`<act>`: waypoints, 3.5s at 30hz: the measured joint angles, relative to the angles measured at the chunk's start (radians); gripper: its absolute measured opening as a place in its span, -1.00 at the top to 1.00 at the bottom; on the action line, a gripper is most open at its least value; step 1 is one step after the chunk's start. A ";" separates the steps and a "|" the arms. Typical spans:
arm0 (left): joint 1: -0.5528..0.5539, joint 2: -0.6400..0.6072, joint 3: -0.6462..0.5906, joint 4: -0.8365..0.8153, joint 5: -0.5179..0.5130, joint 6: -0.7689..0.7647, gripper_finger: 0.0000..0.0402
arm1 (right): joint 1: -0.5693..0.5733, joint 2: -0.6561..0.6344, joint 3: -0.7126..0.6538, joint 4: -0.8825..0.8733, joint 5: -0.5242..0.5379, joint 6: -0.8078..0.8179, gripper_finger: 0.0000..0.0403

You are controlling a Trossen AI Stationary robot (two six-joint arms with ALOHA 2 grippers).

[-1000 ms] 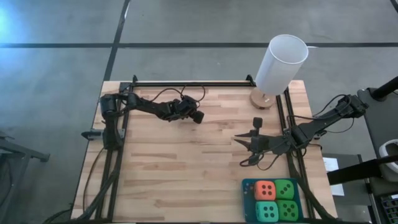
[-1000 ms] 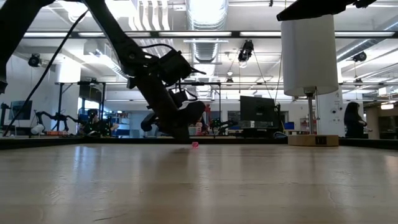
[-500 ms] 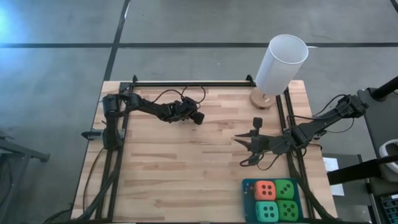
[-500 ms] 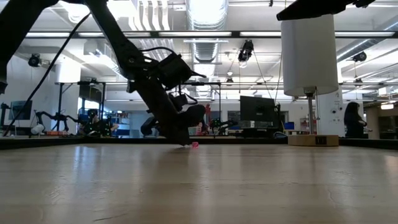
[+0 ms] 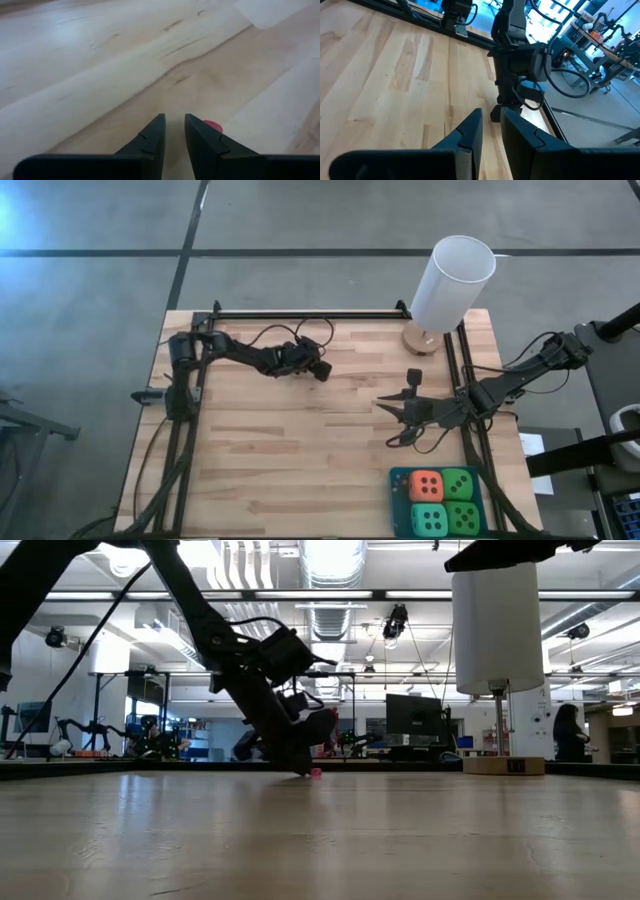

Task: Pick & Place Dice
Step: Put the small pink die into the blue bin

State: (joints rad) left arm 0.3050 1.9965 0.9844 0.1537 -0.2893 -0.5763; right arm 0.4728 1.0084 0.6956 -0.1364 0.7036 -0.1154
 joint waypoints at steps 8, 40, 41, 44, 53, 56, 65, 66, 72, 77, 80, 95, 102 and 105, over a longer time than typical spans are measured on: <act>-0.033 0.002 0.000 0.021 0.015 0.001 0.61 | 0.000 0.000 0.000 0.000 0.000 0.000 0.69; -0.116 -0.103 -0.002 0.040 0.053 0.097 0.61 | 0.000 0.000 0.000 0.015 -0.004 0.033 0.64; -0.116 -0.124 -0.002 0.025 0.052 0.104 0.61 | 0.000 0.000 0.000 0.015 -0.005 0.037 0.61; -0.117 -0.194 -0.003 -0.028 0.046 0.109 0.61 | 0.000 0.006 0.000 0.014 -0.005 0.042 0.51; -0.145 -0.410 -0.084 -0.071 0.027 0.128 0.61 | -0.039 0.078 0.000 0.013 -0.038 0.087 0.19; -0.173 -0.484 -0.116 -0.073 0.018 0.135 0.61 | -0.090 0.107 0.000 0.015 -0.120 0.098 0.15; -0.262 -0.653 -0.182 -0.087 0.002 0.185 0.61 | -0.315 0.199 -0.003 0.049 -0.367 0.124 0.12; -0.268 -0.664 -0.187 -0.083 0.001 0.186 0.61 | -0.339 0.217 -0.005 0.059 -0.388 0.124 0.13; -0.284 -0.687 -0.192 -0.101 0.001 0.188 0.61 | -0.471 0.360 -0.005 0.214 -0.566 0.101 0.17; -0.285 -0.686 -0.192 -0.110 0.001 0.187 0.61 | -0.559 0.483 -0.006 0.346 -0.729 0.081 0.21; -0.285 -0.687 -0.192 -0.117 0.000 0.187 0.61 | -0.607 0.544 0.000 0.399 -0.763 0.068 0.23; -0.285 -0.688 -0.192 -0.129 -0.006 0.187 0.61 | -0.730 0.741 0.078 0.485 -0.818 0.006 0.35; -0.285 -0.688 -0.192 -0.130 -0.006 0.187 0.61 | -0.770 0.800 0.105 0.493 -0.818 -0.026 0.36; -0.285 -0.688 -0.192 -0.130 -0.006 0.187 0.61 | -0.784 0.839 0.126 0.496 -0.817 -0.019 0.35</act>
State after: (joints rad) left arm 0.0204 1.3087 0.7921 0.0235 -0.2955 -0.3893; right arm -0.3111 1.8478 0.8213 0.3591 -0.1135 -0.1345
